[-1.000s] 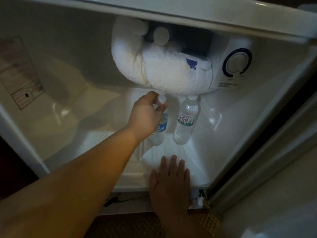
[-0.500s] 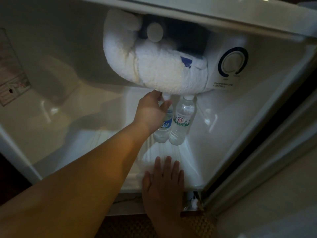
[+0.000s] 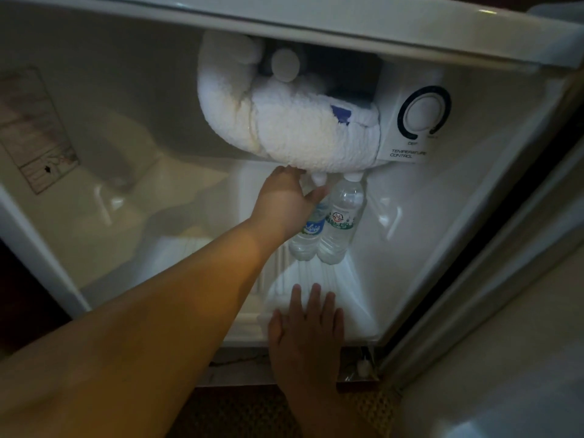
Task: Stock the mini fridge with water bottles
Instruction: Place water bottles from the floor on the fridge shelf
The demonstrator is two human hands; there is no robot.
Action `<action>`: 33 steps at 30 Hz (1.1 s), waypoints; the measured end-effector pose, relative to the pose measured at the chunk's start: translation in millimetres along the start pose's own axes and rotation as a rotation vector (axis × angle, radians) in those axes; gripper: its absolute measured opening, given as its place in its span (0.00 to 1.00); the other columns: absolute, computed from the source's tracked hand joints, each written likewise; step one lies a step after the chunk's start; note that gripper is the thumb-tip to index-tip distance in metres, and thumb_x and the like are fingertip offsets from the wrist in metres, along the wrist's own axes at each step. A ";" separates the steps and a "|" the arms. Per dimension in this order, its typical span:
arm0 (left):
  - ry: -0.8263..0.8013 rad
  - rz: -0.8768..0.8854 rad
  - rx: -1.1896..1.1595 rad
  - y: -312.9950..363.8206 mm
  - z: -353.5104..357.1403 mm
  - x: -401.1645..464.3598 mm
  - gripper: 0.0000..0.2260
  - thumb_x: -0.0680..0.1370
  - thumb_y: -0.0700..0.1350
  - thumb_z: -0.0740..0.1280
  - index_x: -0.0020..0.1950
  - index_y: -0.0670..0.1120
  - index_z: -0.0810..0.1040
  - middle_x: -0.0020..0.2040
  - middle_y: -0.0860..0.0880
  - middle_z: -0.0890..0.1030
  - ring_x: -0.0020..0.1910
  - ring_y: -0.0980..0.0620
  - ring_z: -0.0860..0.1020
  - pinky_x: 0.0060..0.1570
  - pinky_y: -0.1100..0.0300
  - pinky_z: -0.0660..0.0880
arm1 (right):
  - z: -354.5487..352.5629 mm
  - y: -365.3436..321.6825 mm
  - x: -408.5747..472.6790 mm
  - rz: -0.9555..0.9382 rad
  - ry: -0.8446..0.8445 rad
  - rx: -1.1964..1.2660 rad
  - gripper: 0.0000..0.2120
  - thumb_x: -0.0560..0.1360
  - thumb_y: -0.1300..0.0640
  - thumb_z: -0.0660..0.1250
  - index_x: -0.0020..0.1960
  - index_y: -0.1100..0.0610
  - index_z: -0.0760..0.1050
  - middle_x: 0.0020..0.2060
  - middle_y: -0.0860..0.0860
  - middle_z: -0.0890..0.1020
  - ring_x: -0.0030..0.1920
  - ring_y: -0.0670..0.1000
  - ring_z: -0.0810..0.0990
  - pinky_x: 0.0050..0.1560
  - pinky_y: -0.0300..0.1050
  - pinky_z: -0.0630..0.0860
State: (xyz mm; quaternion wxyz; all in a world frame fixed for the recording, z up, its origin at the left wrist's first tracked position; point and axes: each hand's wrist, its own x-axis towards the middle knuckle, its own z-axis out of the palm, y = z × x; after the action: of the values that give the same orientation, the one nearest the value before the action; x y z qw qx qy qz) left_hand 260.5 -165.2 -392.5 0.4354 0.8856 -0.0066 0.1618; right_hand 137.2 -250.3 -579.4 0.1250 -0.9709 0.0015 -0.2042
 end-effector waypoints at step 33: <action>-0.347 -0.451 1.085 -149.2 -409.6 -412.9 0.18 0.84 0.65 0.48 0.50 0.57 0.71 0.37 0.55 0.76 0.34 0.58 0.74 0.40 0.57 0.76 | -61.7 -286.9 -133.3 -1.696 -0.519 0.458 0.25 0.78 0.31 0.60 0.64 0.48 0.76 0.51 0.47 0.76 0.45 0.48 0.75 0.39 0.46 0.75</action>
State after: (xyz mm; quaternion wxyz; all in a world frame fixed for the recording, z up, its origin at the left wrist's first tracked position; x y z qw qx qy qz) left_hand -223.1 190.7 -395.1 -0.0618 0.9740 0.1934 -0.1006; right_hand -23.3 19.9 -507.8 0.1190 -0.6134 -0.7807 0.0018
